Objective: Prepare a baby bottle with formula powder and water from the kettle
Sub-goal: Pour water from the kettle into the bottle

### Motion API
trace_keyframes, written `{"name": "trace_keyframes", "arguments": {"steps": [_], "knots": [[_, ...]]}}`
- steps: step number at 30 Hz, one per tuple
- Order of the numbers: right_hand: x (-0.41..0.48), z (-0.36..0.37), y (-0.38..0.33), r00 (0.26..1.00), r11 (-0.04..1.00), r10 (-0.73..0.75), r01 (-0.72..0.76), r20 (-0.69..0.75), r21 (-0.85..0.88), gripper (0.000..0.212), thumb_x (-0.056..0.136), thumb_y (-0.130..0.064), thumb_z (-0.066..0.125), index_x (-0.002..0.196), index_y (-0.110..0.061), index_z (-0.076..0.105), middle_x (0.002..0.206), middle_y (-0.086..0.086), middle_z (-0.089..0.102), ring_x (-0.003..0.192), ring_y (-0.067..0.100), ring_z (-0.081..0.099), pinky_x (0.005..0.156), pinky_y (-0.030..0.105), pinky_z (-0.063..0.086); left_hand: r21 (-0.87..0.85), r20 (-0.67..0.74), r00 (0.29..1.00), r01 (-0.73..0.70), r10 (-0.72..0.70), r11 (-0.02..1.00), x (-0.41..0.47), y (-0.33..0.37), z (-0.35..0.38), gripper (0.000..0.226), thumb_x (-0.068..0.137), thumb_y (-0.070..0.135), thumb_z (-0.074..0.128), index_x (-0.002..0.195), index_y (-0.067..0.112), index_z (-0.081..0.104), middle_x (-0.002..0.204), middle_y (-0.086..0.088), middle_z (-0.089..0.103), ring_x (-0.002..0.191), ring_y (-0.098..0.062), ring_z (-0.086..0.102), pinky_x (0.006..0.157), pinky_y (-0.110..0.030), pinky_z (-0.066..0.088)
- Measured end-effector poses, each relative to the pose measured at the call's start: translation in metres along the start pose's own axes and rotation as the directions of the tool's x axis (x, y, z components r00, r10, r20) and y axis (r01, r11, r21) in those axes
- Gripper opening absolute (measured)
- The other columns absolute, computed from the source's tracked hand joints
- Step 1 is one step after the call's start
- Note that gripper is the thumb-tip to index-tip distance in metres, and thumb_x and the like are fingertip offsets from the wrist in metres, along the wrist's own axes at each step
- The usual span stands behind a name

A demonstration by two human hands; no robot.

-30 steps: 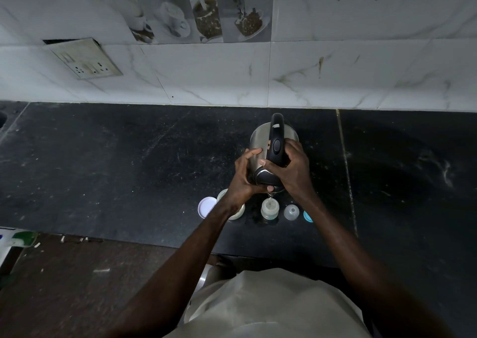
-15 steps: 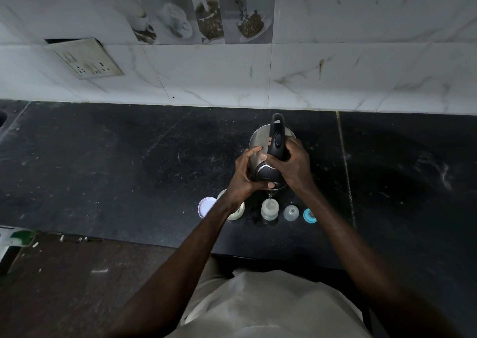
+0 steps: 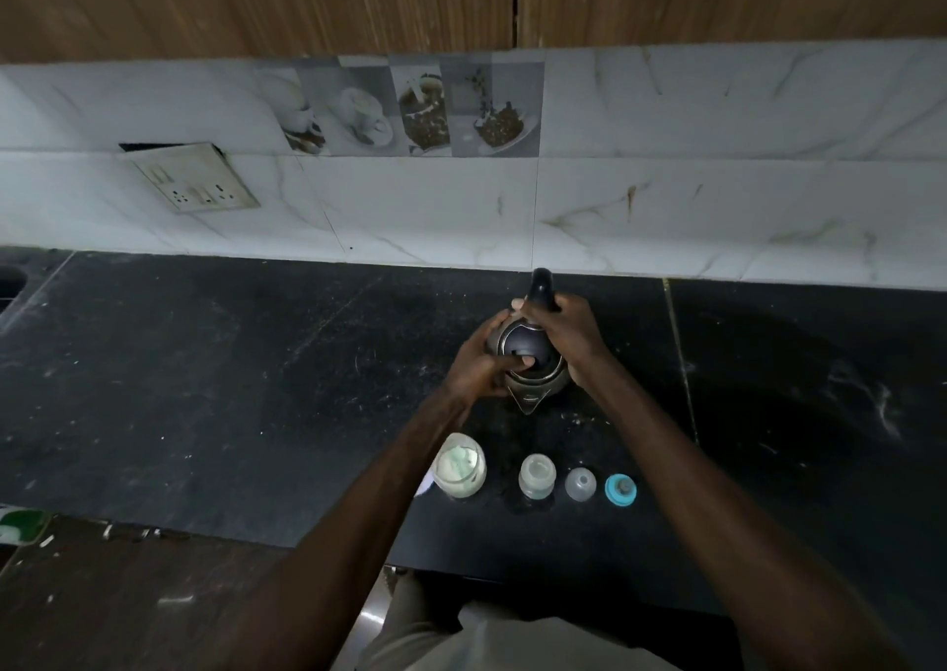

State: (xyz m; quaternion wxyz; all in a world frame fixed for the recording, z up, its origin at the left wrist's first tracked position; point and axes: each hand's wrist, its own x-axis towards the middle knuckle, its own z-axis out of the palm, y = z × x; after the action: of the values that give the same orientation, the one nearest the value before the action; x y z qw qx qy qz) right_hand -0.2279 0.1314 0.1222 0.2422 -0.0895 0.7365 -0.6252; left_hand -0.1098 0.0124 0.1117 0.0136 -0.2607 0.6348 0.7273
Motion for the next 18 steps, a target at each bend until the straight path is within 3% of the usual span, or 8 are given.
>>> {"name": "trace_keyframes", "arguments": {"steps": [2,5,9,13,18], "knots": [[0.016,0.004,-0.006,0.998,0.998,0.055,-0.055,0.013,0.033,0.04,0.081,-0.039,0.088,0.098,-0.005,0.076,0.09,0.011,0.081,0.08,0.024,0.079,0.074,0.037,0.063,-0.001,-0.004,0.999,0.048,-0.048,0.999,0.011,0.011,-0.006,0.083,0.079,0.012,0.087,0.152,0.035,0.054,0.137,-0.008,0.072,0.118,-0.036,0.073,0.071,-0.045,0.066],[0.04,0.011,-0.011,0.991,0.988,0.129,-0.131,0.035,0.076,0.04,0.081,-0.035,0.088,0.098,-0.001,0.076,0.087,0.01,0.079,0.078,0.024,0.076,0.071,0.034,0.06,0.038,-0.002,0.994,0.106,-0.106,0.994,0.024,0.024,-0.015,0.084,0.067,0.026,0.085,0.146,0.039,0.061,0.132,-0.008,0.075,0.11,-0.033,0.075,0.07,-0.048,0.066],[0.061,0.02,-0.019,0.979,0.973,0.199,-0.203,0.05,0.111,0.031,0.081,-0.031,0.09,0.093,-0.007,0.074,0.082,0.009,0.077,0.073,0.023,0.074,0.065,0.03,0.058,0.085,0.033,0.989,0.14,-0.143,0.986,0.036,0.045,-0.024,0.059,0.07,0.027,0.076,0.128,0.033,0.073,0.109,-0.001,0.077,0.086,-0.02,0.068,0.064,-0.036,0.059],[0.075,0.026,-0.019,0.975,0.971,0.22,-0.222,0.033,0.092,0.03,0.08,-0.03,0.09,0.092,-0.007,0.075,0.086,0.012,0.077,0.074,0.024,0.074,0.067,0.031,0.059,0.103,0.03,0.983,0.18,-0.183,0.978,0.051,0.048,-0.034,0.046,0.077,0.023,0.076,0.121,0.037,0.077,0.124,-0.009,0.077,0.106,-0.028,0.069,0.065,-0.038,0.062],[0.089,0.032,-0.01,0.969,0.966,0.243,-0.246,0.037,0.079,0.027,0.08,-0.029,0.09,0.09,-0.009,0.076,0.094,0.015,0.079,0.076,0.024,0.074,0.072,0.034,0.06,0.11,0.016,0.975,0.22,-0.223,0.969,0.063,0.047,-0.04,0.048,0.074,0.022,0.077,0.12,0.033,0.078,0.134,-0.015,0.073,0.112,-0.034,0.069,0.064,-0.041,0.063]]}}
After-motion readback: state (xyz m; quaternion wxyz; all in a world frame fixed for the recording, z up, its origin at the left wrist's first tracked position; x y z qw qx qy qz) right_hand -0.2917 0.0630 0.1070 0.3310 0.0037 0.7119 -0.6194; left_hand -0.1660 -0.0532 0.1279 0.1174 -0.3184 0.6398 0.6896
